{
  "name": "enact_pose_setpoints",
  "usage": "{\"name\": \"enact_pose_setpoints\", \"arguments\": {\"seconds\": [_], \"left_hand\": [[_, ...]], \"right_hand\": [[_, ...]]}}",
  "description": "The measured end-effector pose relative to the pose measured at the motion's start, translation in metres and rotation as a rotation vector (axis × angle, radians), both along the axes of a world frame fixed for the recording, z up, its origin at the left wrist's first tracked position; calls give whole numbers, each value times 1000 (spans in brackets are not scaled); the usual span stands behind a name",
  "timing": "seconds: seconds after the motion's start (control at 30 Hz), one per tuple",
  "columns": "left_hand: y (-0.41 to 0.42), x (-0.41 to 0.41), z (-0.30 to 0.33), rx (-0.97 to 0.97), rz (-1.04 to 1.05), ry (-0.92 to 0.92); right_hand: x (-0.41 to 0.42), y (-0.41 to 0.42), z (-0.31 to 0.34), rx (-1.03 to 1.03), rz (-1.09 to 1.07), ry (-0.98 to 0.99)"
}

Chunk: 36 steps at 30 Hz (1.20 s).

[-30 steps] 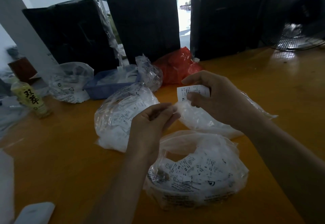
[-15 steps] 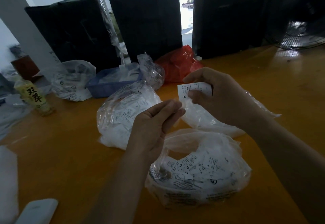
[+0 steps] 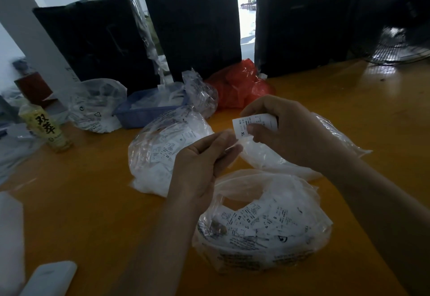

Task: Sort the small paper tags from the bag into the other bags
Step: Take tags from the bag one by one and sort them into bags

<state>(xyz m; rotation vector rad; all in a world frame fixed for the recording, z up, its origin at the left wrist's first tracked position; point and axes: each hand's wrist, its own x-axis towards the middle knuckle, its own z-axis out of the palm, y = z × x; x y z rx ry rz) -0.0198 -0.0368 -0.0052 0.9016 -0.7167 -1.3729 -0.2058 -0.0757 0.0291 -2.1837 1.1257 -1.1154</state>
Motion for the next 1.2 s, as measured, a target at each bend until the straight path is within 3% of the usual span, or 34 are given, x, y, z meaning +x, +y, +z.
{"name": "enact_pose_setpoints", "arguments": {"seconds": [0.47,0.67,0.87,1.2], "left_hand": [[2,-1,0,-2,41,-144],[3,-1,-3,-60,49,-291],[0,0,1,4,92,-158],[2,-1,1,49,61,-26]], "right_hand": [[-2,5,3,18,-7,99],[2,6,-1,-41,-19,159],[1,-6,-6,144,-69,-208],[14,2,-13,111,40,-155]]}}
